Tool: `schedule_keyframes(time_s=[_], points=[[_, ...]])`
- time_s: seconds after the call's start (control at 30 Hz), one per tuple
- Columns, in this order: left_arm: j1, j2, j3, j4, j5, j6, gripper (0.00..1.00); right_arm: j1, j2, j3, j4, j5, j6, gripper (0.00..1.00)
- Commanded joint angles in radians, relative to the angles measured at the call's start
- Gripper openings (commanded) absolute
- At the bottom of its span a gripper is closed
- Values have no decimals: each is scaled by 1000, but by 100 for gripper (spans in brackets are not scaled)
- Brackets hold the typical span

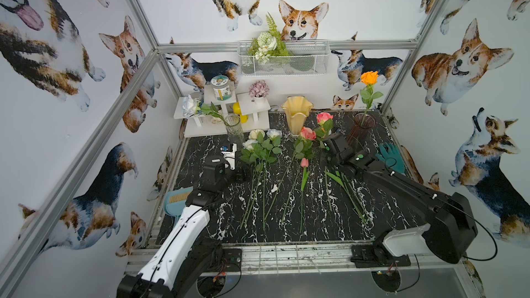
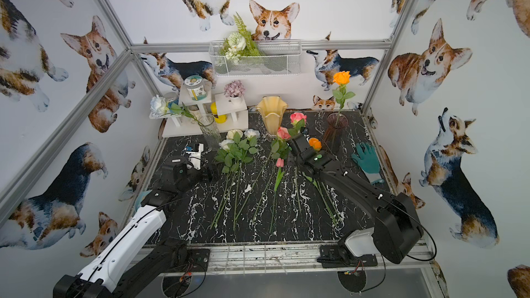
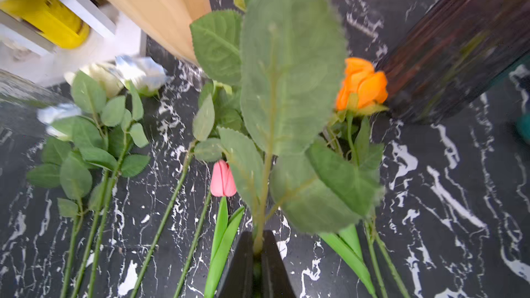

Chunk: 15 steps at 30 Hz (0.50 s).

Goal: Arrange the flowers in different vases according to their variety
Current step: Pick up the flower at the center of the board, then insert the flower into the vase.

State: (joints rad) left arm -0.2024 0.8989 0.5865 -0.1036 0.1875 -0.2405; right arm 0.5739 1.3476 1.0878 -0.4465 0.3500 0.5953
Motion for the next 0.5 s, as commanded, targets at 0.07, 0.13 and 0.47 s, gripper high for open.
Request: schedule_keyframes(time_s=[0.07,0.13,0.47], points=[[-2,8,4,-7,12,-4,100,0,-60,59,68,91,-76,0],[-3,11,3,-10,13,-5,100,1,-68,85,102,111,-102,0],[-14,28,8,-21,17,-3,100,1,-57,178,479,224,-318,0]])
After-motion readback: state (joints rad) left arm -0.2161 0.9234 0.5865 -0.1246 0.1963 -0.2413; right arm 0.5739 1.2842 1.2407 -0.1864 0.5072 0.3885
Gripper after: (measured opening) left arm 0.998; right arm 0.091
